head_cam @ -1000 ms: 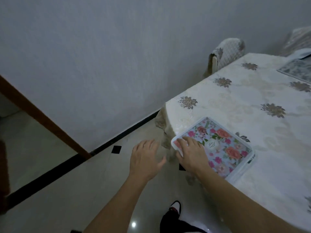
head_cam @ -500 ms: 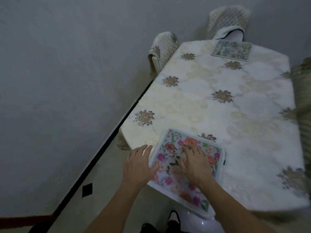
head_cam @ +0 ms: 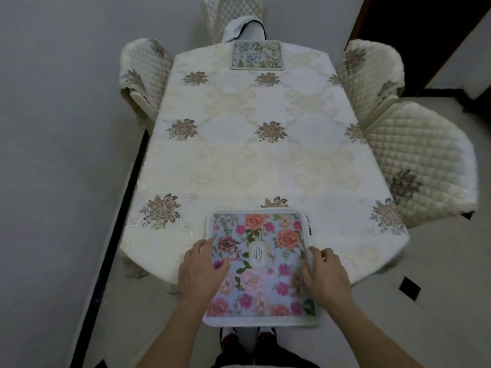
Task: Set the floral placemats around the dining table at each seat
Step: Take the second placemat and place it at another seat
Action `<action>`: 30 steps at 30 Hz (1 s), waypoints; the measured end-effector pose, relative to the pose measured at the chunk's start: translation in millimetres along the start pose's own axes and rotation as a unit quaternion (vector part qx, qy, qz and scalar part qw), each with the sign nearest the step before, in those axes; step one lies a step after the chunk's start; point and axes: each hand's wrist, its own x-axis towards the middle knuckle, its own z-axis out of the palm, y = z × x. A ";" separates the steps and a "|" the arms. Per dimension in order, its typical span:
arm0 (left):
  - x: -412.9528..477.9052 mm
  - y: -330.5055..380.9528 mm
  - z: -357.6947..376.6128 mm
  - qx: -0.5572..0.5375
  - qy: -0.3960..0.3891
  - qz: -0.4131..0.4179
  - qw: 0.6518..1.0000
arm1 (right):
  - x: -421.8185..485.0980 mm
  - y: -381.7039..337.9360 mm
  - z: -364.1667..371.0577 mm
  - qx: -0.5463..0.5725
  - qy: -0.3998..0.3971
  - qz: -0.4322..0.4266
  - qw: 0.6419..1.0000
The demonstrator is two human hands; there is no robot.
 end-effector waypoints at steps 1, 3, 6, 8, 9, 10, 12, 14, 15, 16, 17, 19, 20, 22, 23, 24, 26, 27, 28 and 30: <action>0.6 -2.6 1.9 -0.004 -0.003 -0.006 1.000 | -2.5 0.1 3.3 0.008 0.000 0.011 1.000; 0.3 -7.7 5.0 -0.007 -0.014 -0.011 1.000 | -4.7 0.0 8.5 0.029 0.005 0.033 0.999; 1.0 -15.0 12.0 -0.017 -0.025 -0.014 0.999 | -2.9 -1.4 12.0 0.063 0.003 0.065 0.996; 3.0 -17.6 16.7 -0.036 -0.023 -0.014 0.999 | -0.8 -3.2 14.1 0.089 0.003 0.088 0.992; 3.9 -17.5 17.8 -0.048 -0.023 -0.021 0.998 | -0.1 -3.8 15.5 0.102 0.009 0.096 0.990; 4.8 -16.0 17.5 -0.056 -0.023 -0.030 0.998 | 0.5 -4.4 16.5 0.112 0.014 0.101 0.988; 7.2 -15.2 17.0 -0.063 -0.023 -0.040 0.997 | 2.3 -5.5 19.3 0.128 0.020 0.114 0.985; 8.2 -15.4 17.6 -0.059 -0.019 -0.036 0.997 | 4.4 -6.1 21.0 0.136 0.021 0.126 0.982; 8.1 -15.9 18.3 -0.057 -0.016 -0.034 0.998 | 5.6 -6.5 22.0 0.139 0.021 0.131 0.981; 7.9 -15.9 18.7 -0.057 -0.013 -0.032 0.998 | 6.7 -6.8 22.1 0.144 0.020 0.137 0.980; 7.9 -15.7 18.8 -0.058 -0.009 -0.032 0.998 | 8.0 -7.0 21.7 0.152 0.019 0.145 0.978; 9.8 -16.5 21.3 -0.078 -0.009 -0.042 0.996 | 11.6 -7.2 20.0 0.173 0.018 0.165 0.971; 11.0 -16.7 21.9 -0.105 -0.012 -0.051 0.993 | 13.3 -7.0 18.5 0.190 0.016 0.174 0.966; 15.0 -18.3 22.7 -0.170 -0.026 -0.075 0.982 | 16.9 -6.2 15.9 0.224 0.009 0.180 0.958; 16.6 -18.9 21.8 -0.193 -0.035 -0.083 0.977 | 18.4 -5.7 14.7 0.236 0.004 0.175 0.956; 18.0 -19.3 20.0 -0.203 -0.048 -0.088 0.974 | 19.4 -4.7 13.8 0.244 0.000 0.170 0.955; 19.3 -19.5 16.3 -0.219 -0.063 -0.081 0.970 | 18.2 -3.3 12.8 0.249 -0.004 0.164 0.955; 19.8 -20.3 15.9 -0.228 -0.066 -0.076 0.968 | 16.7 -2.6 12.7 0.245 -0.004 0.162 0.956; 19.9 -21.3 16.2 -0.238 -0.069 -0.075 0.966 | 14.9 -2.0 13.7 0.237 -0.002 0.158 0.959; 20.3 -22.5 17.5 -0.257 -0.073 -0.079 0.961 | 10.8 -2.8 16.7 0.224 0.009 0.150 0.963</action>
